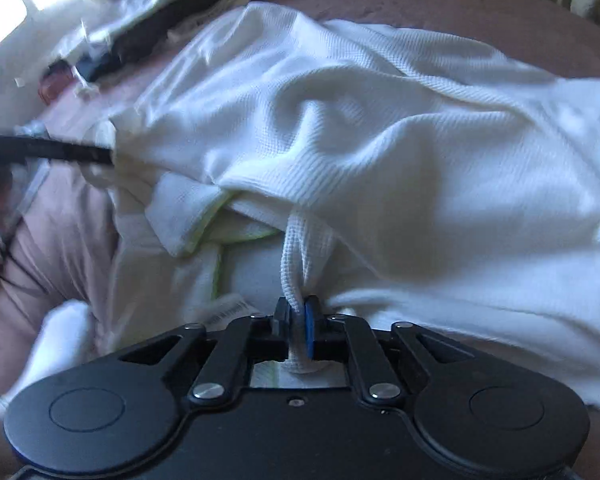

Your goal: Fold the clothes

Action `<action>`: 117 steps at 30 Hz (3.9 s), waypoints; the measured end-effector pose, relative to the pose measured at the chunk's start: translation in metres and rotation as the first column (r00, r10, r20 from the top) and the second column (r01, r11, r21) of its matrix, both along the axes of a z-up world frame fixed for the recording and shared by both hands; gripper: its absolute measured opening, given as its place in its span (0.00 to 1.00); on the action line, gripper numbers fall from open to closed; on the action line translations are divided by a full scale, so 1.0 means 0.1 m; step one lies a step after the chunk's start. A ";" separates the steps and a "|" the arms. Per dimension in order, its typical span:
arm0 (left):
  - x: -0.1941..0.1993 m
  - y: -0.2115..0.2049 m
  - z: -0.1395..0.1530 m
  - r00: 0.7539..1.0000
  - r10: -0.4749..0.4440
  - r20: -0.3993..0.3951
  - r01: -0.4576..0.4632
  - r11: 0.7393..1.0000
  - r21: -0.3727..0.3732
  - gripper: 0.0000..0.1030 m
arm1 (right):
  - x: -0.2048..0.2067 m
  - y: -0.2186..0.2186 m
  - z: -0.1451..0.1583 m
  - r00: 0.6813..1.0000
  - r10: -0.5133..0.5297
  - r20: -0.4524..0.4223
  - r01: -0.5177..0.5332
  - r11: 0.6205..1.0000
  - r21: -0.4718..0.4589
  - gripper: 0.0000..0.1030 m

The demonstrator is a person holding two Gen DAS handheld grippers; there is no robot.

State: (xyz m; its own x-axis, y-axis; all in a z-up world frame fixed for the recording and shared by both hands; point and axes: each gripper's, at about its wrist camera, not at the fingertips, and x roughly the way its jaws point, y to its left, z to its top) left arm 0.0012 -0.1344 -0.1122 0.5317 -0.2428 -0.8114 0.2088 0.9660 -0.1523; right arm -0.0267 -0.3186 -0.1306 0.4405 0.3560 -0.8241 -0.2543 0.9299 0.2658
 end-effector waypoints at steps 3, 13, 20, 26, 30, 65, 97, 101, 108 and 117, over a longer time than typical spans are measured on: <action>-0.10 0.04 0.20 0.997 -0.013 0.071 0.018 0.998 -0.062 0.02 | 0.02 -0.08 0.06 1.000 -0.017 -0.016 0.017 0.999 0.039 0.12; -0.01 0.34 -0.15 0.981 0.095 -0.170 -0.119 0.983 -0.138 0.02 | -0.05 -0.12 0.21 0.999 0.039 0.024 -0.043 0.981 0.189 0.31; 0.06 0.10 -0.05 0.997 -0.018 -0.080 0.020 1.000 0.021 0.04 | -0.01 0.05 0.25 0.997 0.075 -0.007 -0.068 0.939 0.338 0.39; 0.03 0.19 -0.05 0.996 -0.045 -0.072 0.044 0.999 -0.013 0.08 | 0.14 0.14 -0.07 0.995 -0.037 -0.091 0.072 0.906 0.417 0.47; 0.13 0.15 -0.12 0.995 -0.072 -0.076 0.069 0.997 -0.037 0.09 | 0.24 0.12 -0.23 0.984 -0.111 -0.137 0.165 0.854 0.494 0.55; -0.18 0.52 0.12 0.999 0.040 -0.022 -0.040 0.999 -0.017 0.04 | 0.06 -0.04 -0.16 0.984 -0.034 -0.175 0.085 0.953 0.291 0.05; -0.28 0.61 0.57 0.998 0.028 0.064 -0.037 0.989 0.145 0.33 | -0.63 -0.96 0.36 0.969 -0.247 -0.006 0.247 0.967 0.065 0.34; -0.16 0.67 0.46 0.993 0.091 0.071 -0.101 0.982 0.159 0.33 | -0.49 -0.61 0.37 0.992 -0.130 0.004 0.126 0.970 0.210 0.34; -0.11 0.43 0.52 0.996 -0.037 0.079 0.028 0.993 0.112 0.45 | 0.08 0.20 0.10 0.999 0.022 0.023 -0.029 0.930 0.366 0.38; 0.05 0.43 0.44 0.997 -0.014 0.071 0.009 0.997 0.071 0.45 | 0.32 0.55 -0.23 0.999 -0.049 0.013 0.038 0.899 0.437 0.23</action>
